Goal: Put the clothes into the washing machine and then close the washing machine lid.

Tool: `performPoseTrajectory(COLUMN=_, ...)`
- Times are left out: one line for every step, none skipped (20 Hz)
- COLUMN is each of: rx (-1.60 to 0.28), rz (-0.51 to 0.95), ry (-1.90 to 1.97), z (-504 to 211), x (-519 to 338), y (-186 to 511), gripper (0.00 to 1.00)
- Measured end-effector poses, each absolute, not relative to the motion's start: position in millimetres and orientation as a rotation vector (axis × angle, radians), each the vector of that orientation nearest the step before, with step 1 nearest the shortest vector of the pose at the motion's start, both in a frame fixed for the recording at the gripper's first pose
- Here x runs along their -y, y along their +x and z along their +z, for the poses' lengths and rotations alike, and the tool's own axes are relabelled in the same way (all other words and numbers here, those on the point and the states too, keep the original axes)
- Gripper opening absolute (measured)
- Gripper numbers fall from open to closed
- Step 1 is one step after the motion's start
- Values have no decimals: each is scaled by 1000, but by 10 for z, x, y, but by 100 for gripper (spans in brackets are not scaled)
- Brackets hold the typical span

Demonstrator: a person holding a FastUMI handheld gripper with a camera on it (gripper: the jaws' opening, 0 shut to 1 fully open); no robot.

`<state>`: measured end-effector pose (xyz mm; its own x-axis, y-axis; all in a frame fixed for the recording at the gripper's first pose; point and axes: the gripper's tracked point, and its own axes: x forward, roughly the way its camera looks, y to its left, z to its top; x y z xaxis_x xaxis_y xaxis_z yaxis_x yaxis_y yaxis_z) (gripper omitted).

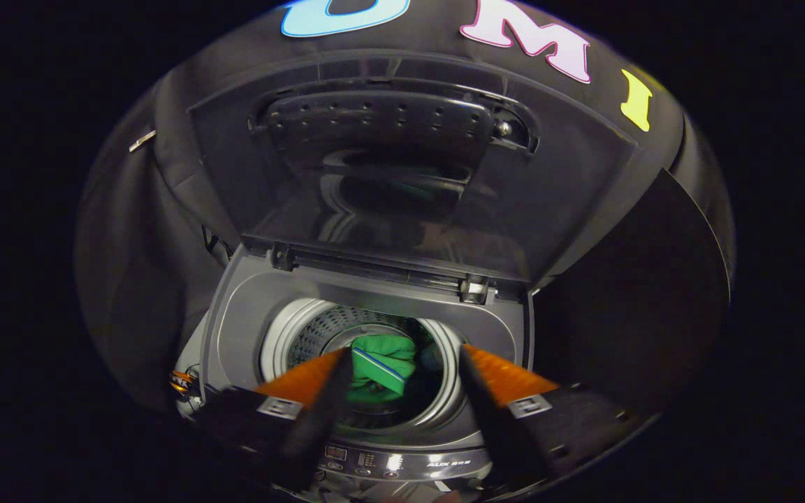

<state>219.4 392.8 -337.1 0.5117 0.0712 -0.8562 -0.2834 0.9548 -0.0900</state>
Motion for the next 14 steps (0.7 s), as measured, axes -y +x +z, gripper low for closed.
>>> performPoseTrajectory(rx=-1014, rz=208, ry=-223, z=-3344, x=-3929, y=2179, gripper=99)
performPoseTrajectory(rx=-1014, rz=208, ry=-215, z=-3344, x=-3929, y=2163, gripper=100)
performPoseTrajectory(rx=-1008, rz=216, ry=-208, z=-3322, x=-3949, y=2154, gripper=100)
performPoseTrajectory(rx=-997, rz=223, ry=-206, z=-3304, x=-3970, y=2145, gripper=100)
performPoseTrajectory(rx=-981, rz=237, ry=-199, z=-3282, x=-3997, y=2136, gripper=100)
performPoseTrajectory(rx=-962, rz=259, ry=-199, z=-3247, x=-4034, y=2117, gripper=100)
performPoseTrajectory(rx=-939, rz=277, ry=-202, z=-3197, x=-4053, y=2092, gripper=100)
performPoseTrajectory(rx=-912, rz=296, ry=-217, z=-3136, x=-4056, y=2078, gripper=100)
performPoseTrajectory(rx=-875, rz=310, ry=-224, z=-3050, x=-4061, y=2081, gripper=100)
performPoseTrajectory(rx=-839, rz=325, ry=-226, z=-2944, x=-4065, y=2065, gripper=100)
performPoseTrajectory(rx=-798, rz=341, ry=-225, z=-2829, x=-4080, y=2048, gripper=100)
performPoseTrajectory(rx=-757, rz=354, ry=-229, z=-2688, x=-4078, y=2037, gripper=100)
performPoseTrajectory(rx=-708, rz=361, ry=-238, z=-2542, x=-4056, y=2032, gripper=100)
performPoseTrajectory(rx=-659, rz=368, ry=-232, z=-2383, x=-4038, y=2025, gripper=100)
